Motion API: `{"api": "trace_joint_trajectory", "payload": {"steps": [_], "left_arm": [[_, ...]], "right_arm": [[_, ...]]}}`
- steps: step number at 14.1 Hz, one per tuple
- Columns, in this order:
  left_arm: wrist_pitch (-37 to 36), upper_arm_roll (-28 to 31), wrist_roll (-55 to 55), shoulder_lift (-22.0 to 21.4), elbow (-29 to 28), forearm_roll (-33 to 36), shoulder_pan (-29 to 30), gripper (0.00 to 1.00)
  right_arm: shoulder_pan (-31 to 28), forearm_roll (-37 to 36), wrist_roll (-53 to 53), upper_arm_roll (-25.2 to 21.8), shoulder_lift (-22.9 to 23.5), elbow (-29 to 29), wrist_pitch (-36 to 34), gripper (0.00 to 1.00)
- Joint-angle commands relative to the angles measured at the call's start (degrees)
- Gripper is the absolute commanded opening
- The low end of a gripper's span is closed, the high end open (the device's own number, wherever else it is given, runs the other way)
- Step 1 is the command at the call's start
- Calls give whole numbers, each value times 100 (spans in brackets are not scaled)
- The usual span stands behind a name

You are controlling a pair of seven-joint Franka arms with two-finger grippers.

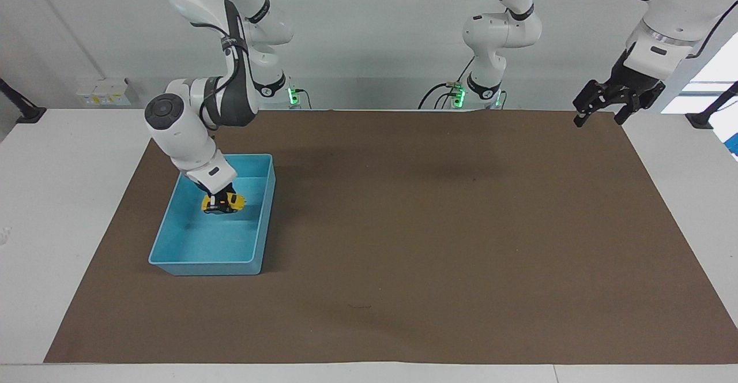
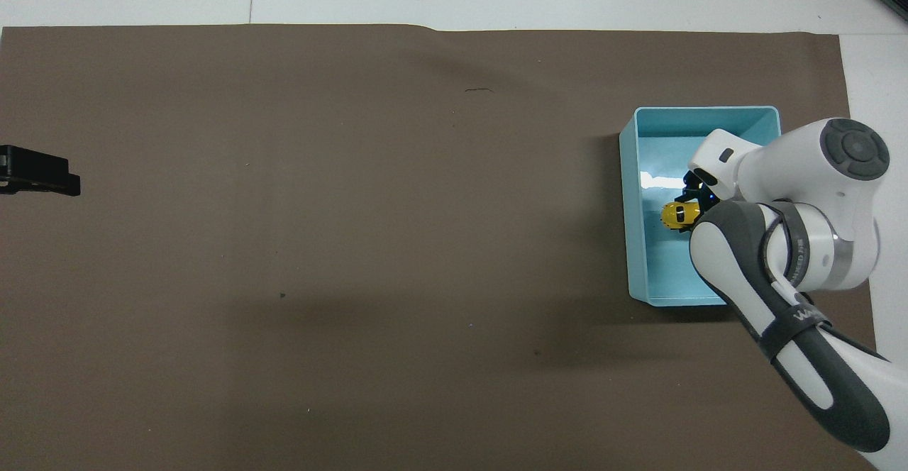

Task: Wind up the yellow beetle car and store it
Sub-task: 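Carry the yellow car with the right gripper into the blue bin, then lower the car onto the bin floor and open the right gripper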

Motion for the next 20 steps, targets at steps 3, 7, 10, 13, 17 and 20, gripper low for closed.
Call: {"api": "trace_joint_trajectory", "payload": {"steps": [3,7,10,13,17,20], "left_arm": [[-102,9,17,-71,-9,-15,15,100],[-102,9,17,-71,-9,-15,15,100],[-102,9,17,-71,-9,-15,15,100],[-102,9,17,-71,-9,-15,15,100],[-102,9,17,-71,-9,-15,15,100],[-102,9,17,-71,-9,-15,15,100]], "right_arm": [[-97,-79,-195,38,101,-148,303,0],[-80,-79,-204,38,181,-166,409,0],[-97,-79,-195,38,181,-166,391,28],[-89,-79,-108,47,181,-166,356,95],[-97,17,-90,47,181,-114,295,100],[-45,35,85,56,146,62,102,100]]}}
